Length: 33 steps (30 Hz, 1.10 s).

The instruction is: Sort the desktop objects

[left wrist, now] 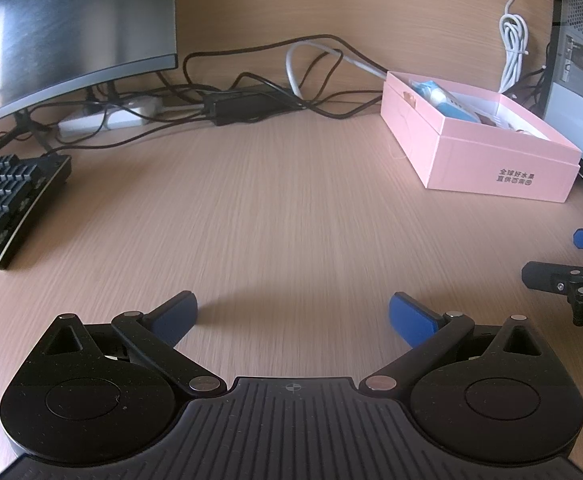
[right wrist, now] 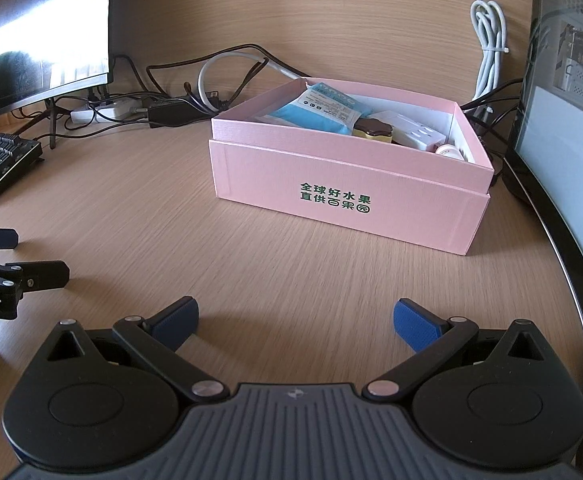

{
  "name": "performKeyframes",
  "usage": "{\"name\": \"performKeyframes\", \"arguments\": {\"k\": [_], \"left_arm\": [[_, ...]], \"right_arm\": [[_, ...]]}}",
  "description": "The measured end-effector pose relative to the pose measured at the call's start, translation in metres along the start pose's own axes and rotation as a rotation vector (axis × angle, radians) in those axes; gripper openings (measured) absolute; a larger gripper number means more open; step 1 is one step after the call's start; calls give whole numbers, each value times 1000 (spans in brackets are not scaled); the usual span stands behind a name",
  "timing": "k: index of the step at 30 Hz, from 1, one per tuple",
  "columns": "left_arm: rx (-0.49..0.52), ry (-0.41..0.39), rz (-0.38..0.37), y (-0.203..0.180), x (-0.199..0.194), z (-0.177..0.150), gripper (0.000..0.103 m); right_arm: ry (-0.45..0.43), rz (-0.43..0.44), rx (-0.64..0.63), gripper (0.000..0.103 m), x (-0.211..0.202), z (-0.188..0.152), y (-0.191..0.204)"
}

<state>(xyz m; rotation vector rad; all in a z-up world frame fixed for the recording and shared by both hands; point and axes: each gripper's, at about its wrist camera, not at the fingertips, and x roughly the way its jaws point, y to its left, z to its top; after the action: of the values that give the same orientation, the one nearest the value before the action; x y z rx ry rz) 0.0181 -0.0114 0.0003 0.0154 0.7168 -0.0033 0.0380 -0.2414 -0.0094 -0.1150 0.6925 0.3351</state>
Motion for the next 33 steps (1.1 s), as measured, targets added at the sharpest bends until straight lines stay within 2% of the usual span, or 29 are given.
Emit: {"name": "performKeyframes", "arguments": {"k": [33], "left_arm": [[-7,-3,4,1,-1,-1,103]], "right_arm": [[0,0,0,103,0,0,0]]}}
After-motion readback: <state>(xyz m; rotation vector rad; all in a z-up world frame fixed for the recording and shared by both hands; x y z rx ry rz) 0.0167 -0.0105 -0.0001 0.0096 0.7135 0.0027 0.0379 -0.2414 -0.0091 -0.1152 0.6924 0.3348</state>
